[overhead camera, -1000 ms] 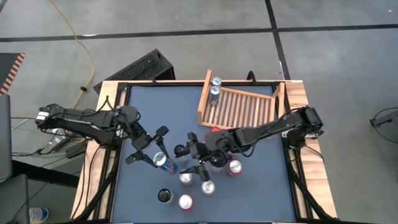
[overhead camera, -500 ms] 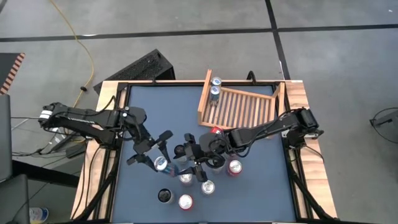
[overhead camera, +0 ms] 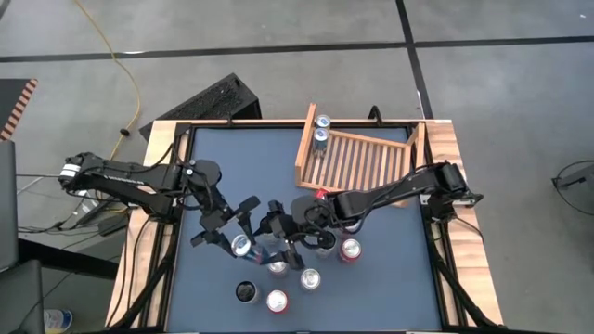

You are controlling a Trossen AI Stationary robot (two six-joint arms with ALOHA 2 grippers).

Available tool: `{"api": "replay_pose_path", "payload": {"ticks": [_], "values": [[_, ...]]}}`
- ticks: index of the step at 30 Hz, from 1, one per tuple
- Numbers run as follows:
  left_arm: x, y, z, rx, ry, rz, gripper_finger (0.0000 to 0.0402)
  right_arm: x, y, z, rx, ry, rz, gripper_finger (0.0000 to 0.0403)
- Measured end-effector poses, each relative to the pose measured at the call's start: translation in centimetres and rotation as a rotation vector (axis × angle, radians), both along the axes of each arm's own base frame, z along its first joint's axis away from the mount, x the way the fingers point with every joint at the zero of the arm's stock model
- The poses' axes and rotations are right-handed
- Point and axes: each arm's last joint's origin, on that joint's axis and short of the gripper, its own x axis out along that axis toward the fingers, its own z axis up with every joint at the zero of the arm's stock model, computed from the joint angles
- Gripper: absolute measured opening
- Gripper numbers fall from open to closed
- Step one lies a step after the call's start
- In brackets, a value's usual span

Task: Place canned beverage on shelf
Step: Put the blue soda can aligned with the other blue soda cans on the shelf

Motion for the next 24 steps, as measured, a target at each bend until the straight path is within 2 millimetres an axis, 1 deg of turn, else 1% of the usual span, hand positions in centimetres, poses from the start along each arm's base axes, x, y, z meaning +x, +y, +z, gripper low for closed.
{"api": "replay_pose_path", "payload": {"ticks": [3,7,15,18,24], "values": [[0.0,0.0,0.2,0.0,-0.023,-0.002,0.0225,0.6,0.2,-0.3,0.018,-0.037,0.03,0.0343],[0.3,0.0,0.0,0.0,-0.014,-0.004,0.0225,1.0,0.0,-0.9,0.037,-0.035,0.027,0.0341],[0.9,-0.1,-0.5,-0.006,0.01,-0.002,0.0225,1.2,-0.4,-0.9,0.055,-0.042,0.033,0.0338],[0.8,-0.1,-0.3,-0.011,-0.003,-0.005,0.0225,1.2,-0.5,-0.9,0.059,-0.041,0.029,0.0323],[0.8,-0.1,-0.4,-0.015,0.004,-0.004,0.0225,1.3,-0.8,-0.9,0.075,-0.034,0.017,0.0279]]}}
